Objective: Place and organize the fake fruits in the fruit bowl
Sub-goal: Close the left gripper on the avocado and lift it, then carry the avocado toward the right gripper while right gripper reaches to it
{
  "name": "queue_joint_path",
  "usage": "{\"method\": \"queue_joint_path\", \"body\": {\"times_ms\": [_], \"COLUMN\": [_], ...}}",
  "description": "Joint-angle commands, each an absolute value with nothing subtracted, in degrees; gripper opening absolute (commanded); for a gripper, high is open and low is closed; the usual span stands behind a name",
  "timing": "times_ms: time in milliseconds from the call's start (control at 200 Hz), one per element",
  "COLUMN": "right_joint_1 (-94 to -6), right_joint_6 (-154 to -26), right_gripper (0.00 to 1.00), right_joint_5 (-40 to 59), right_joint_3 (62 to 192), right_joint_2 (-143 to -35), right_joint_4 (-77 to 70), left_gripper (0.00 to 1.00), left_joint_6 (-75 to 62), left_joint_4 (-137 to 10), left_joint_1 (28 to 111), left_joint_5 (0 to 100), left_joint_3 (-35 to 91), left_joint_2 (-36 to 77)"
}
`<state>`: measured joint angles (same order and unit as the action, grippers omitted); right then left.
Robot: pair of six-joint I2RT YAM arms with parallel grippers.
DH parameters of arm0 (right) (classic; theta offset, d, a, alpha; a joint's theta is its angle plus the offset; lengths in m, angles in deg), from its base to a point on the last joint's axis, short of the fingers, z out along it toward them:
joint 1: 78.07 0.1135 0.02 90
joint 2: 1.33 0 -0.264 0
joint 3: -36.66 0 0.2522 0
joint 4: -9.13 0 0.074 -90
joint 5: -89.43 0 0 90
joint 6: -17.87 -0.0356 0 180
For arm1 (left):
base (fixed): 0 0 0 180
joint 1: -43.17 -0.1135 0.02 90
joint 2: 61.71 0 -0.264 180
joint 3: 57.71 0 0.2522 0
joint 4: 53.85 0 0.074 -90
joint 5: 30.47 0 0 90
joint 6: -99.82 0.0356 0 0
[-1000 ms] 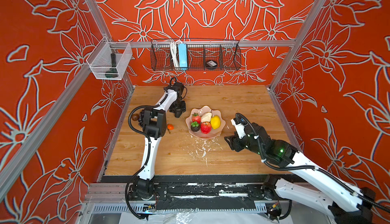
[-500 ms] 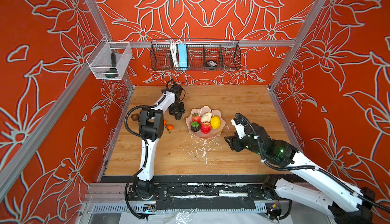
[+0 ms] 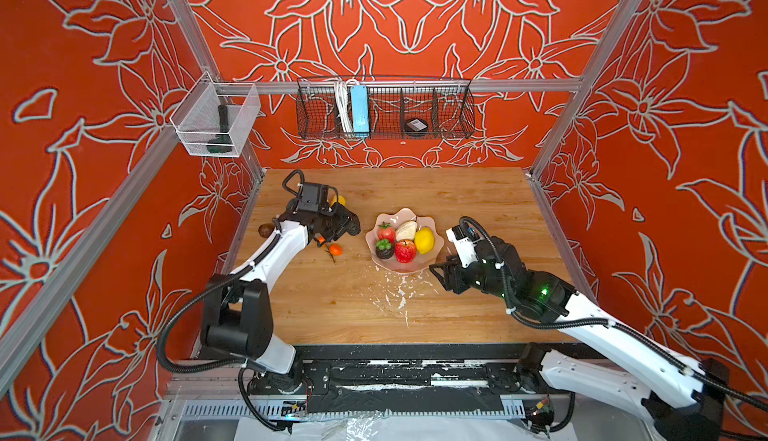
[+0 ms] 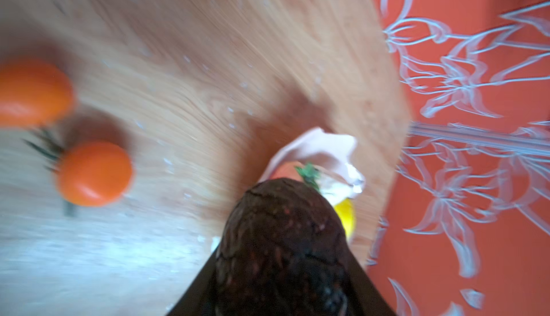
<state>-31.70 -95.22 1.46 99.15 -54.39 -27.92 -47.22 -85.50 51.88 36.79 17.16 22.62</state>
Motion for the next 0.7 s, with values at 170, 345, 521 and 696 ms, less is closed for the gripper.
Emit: {"method": "queue_joint_path", "body": {"times_ms": [170, 345, 521, 696], "right_joint_1": [-30.2, -29.5, -27.7, -27.1], "right_joint_6": [-100.5, -102.0, -101.0, -101.7], "right_gripper": [0.64, 0.67, 0.67, 0.66], "right_joint_5": [4.0, 6.0, 5.8, 7.2], "right_joint_3": [97.2, 95.2, 94.8, 93.9], "right_joint_2": [-56.3, -59.7, -64.1, -67.1], "right_joint_4": [-15.5, -8.2, -2.2, 5.7], "left_gripper": [0.46, 0.44, 0.42, 0.42], "left_joint_6": [-71.4, -79.2, -81.9, -83.7], "left_joint_4": [-67.8, -63.8, -65.3, -63.9], "left_joint_1": [64.8, 70.2, 73.7, 75.8], "left_joint_5": [37.4, 45.8, 51.7, 52.4], "left_joint_3": [4.6, -1.6, -2.8, -2.8], "left_joint_2": [11.3, 4.9, 1.4, 1.1]}}
